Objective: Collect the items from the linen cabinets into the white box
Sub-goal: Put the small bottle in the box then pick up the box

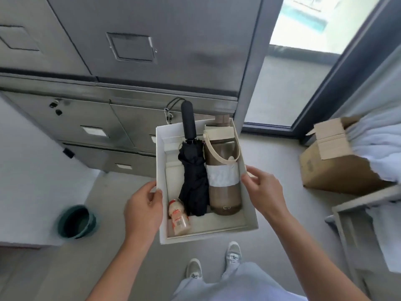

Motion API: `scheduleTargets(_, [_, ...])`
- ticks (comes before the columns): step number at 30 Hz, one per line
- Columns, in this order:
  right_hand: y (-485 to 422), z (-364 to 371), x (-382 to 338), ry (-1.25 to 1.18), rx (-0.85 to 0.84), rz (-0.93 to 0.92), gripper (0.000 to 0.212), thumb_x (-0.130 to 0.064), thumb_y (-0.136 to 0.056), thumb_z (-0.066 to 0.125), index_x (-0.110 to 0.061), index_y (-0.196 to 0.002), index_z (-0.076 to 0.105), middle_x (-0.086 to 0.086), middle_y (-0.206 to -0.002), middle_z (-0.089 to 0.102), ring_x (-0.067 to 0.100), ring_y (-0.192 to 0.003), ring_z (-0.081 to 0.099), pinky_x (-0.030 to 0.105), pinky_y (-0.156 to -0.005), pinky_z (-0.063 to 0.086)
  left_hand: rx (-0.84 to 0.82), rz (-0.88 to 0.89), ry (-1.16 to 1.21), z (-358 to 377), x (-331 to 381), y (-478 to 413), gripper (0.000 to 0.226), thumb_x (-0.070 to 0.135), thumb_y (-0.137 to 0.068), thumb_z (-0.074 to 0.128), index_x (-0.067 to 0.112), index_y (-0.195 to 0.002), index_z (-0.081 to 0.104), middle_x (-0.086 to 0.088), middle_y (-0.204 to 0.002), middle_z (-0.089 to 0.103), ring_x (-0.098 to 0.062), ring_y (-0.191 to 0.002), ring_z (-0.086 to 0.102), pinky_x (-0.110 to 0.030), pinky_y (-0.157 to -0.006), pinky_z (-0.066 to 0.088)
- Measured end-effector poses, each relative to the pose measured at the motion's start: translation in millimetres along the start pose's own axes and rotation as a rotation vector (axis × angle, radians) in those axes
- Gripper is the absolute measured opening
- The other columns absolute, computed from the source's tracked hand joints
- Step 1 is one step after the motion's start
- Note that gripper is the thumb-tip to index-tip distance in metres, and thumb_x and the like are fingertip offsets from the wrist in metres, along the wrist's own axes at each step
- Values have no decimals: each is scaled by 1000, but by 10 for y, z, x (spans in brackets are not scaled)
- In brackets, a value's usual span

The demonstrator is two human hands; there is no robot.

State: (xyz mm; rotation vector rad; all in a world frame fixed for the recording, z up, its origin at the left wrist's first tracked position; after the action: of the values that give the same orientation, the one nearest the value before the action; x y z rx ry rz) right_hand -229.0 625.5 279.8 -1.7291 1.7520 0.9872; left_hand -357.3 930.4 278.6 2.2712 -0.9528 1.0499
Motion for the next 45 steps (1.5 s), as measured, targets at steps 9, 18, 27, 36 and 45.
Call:
scheduleTargets(9, [883, -808, 887, -47, 292, 240, 38, -34, -98, 61, -22, -133, 68, 3, -117, 76, 22, -110, 70, 36, -91, 53, -252, 241, -40, 650, 622, 427, 26, 18, -92, 58, 18, -116, 69, 16, -90, 69, -4, -85, 64, -28, -77, 47])
scheduleTargets(18, [1550, -1647, 1595, -87, 380, 277, 39, -35, -100, 58, -22, -137, 66, 0, -121, 75, 17, -112, 68, 40, -95, 56, -341, 347, -73, 1292, 1044, 1339, 29, 20, -92, 58, 19, -119, 68, 9, -102, 73, -9, -93, 66, -35, -86, 53])
scheduleTargets(27, [1888, -2221, 2179, -77, 340, 269, 37, -33, -101, 59, -21, -136, 66, 1, -119, 75, 17, -109, 69, 29, -85, 51, -317, 271, -77, 1683, 1031, 2183, 27, 22, -91, 61, 23, -118, 69, 15, -95, 71, -4, -88, 66, -32, -80, 52])
scheduleTargets(36, [1818, -2268, 2267, -65, 313, 272, 37, -34, -101, 58, -20, -135, 67, 0, -121, 74, 19, -111, 68, 28, -83, 49, -296, 218, -113, 1749, 1021, 2249, 28, 25, -91, 60, 26, -118, 68, 12, -83, 72, -11, -81, 67, -30, -72, 50])
scheduleTargets(45, [1411, -2176, 2179, -45, 280, 280, 38, -35, -102, 57, -22, -136, 66, 0, -121, 74, 19, -110, 68, 28, -81, 50, -277, 201, -99, 1839, 1073, 1923, 29, 24, -92, 60, 25, -120, 68, 9, -89, 73, -9, -82, 65, -27, -70, 45])
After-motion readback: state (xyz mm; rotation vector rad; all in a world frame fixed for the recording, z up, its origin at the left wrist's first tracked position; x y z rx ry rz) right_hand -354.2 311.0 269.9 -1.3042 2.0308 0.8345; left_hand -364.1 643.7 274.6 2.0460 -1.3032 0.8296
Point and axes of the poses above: each hand's wrist, its own y-axis away from the middle knuckle, its own z-axis out of the palm, x = y × z, the point moved 9 cm from there along -y, towards the middle knuckle
